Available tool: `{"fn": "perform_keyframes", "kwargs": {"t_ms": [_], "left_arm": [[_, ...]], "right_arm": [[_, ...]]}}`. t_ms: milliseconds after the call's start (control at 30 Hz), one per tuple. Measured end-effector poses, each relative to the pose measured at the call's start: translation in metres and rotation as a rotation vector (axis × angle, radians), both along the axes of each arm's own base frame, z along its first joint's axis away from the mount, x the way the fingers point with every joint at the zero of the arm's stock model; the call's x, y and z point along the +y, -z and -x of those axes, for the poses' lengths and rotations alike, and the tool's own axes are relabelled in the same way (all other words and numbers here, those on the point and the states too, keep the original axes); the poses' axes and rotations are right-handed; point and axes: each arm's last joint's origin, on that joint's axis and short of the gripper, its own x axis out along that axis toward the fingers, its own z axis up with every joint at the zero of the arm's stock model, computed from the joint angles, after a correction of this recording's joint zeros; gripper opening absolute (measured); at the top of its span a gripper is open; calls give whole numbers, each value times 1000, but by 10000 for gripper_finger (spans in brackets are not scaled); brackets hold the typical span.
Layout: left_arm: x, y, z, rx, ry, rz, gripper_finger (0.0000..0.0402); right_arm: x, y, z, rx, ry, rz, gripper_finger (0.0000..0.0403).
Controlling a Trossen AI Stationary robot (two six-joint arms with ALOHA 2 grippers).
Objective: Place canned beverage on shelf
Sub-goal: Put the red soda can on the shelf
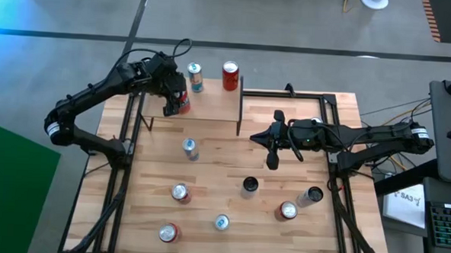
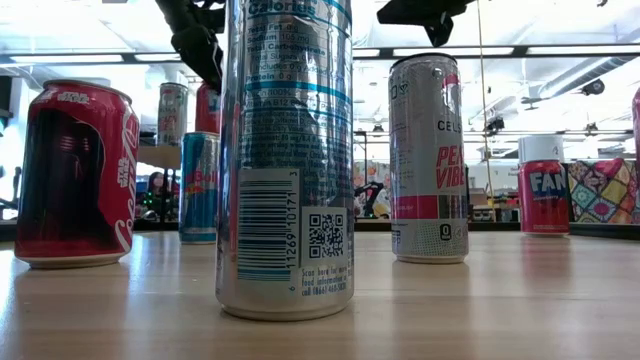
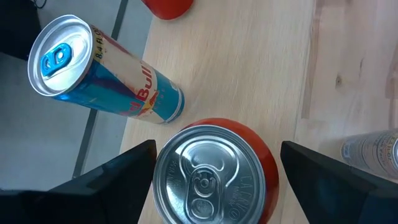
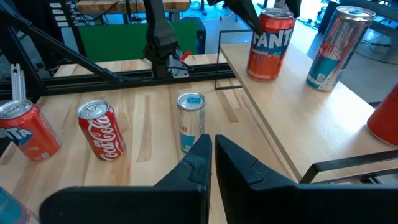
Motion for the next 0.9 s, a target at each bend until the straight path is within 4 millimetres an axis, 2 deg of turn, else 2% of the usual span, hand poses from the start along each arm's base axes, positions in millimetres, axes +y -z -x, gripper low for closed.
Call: {"fn": "perform_keyframes", "kwargs": {"t_ms": [300, 633, 733, 900], "left_arm": [[0, 1, 0, 7, 4, 1, 331], [-1, 0, 1, 5, 4, 0, 394], [-2, -9, 4, 4, -7, -17, 398], [-4, -35, 9, -45, -47, -69, 394]], "right_arm": [[0, 1, 0, 11, 0, 1, 12], [0, 1, 0, 14, 0, 1, 12], [0, 1, 0, 14, 0, 1, 12], [0, 1, 0, 13, 1, -2, 12]]}}
